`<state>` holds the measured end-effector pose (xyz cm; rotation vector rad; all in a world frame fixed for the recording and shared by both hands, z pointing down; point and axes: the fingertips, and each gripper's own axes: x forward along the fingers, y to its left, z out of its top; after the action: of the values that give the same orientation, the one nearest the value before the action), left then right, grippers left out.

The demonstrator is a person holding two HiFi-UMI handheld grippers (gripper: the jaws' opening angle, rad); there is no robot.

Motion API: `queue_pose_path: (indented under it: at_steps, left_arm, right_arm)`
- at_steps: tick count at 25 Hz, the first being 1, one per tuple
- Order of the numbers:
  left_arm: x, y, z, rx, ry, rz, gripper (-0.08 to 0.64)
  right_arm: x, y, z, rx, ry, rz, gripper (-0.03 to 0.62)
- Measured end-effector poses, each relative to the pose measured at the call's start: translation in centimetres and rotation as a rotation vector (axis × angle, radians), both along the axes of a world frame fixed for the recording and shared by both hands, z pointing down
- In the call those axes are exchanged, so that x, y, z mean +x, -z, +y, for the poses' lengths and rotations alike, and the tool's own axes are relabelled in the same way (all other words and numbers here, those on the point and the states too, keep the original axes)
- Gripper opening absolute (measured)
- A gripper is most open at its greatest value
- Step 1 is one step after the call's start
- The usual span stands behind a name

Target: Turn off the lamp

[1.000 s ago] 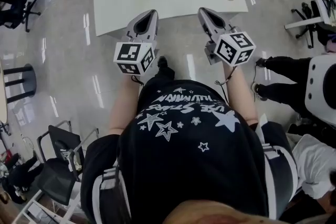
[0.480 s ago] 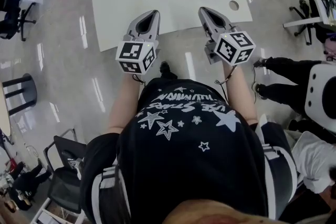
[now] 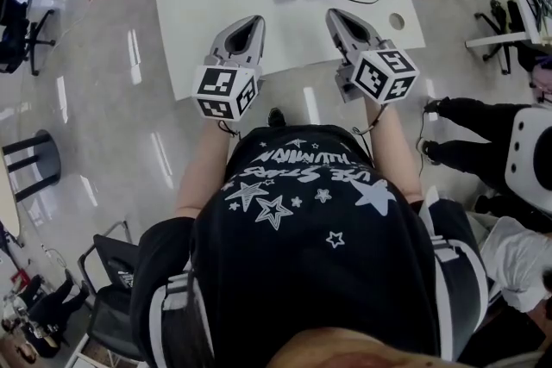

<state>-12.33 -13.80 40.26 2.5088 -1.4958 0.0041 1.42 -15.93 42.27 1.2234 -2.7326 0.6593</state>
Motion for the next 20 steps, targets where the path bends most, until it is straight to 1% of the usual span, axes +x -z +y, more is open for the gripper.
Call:
queue_pose_path:
  at_steps: [7, 9, 11, 13, 16, 18, 20]
  left_arm:
    - [0.6, -0.6, -1.0, -0.006, -0.05, -0.014, 0.011]
    - [0.4, -0.9, -1.2, -0.009, -0.033, -0.013, 0.011]
    - [0.2, -1.2, -1.7, -0.019, -0.008, 0.005, 0.011]
    - [0.2, -1.6, -2.7, -0.032, 0.001, 0.01, 0.011]
    - [0.5, -2.3, -4.6, -0.042, -0.001, -0.022, 0.011]
    - [0.6, -2.6, -5.7, -0.043, 0.004, -0.031, 0.011]
    - [0.6, -2.7, -6.7, -0.042, 0.012, -0.04, 0.011]
  right_arm:
    - [-1.0, -1.0, 0.0, -0.031, -0.01, 0.014, 0.005]
    - [-0.8, -1.5, 0.2, -0.044, -0.012, 0.02, 0.005]
    - [-0.4, -1.9, -0.3, -0.053, -0.011, 0.019, 0.005]
    - [-0.2, -2.2, -1.5, -0.06, -0.006, 0.011, 0.005]
    - [-0.3, -2.9, -4.3, -0.07, 0.014, 0.007, 0.005]
    - [-0.6, -3.4, -6.0, -0.067, 0.037, 0.029, 0.005]
    - [-1.0, -3.9, -7.6, -0.055, 0.064, 0.072, 0.005]
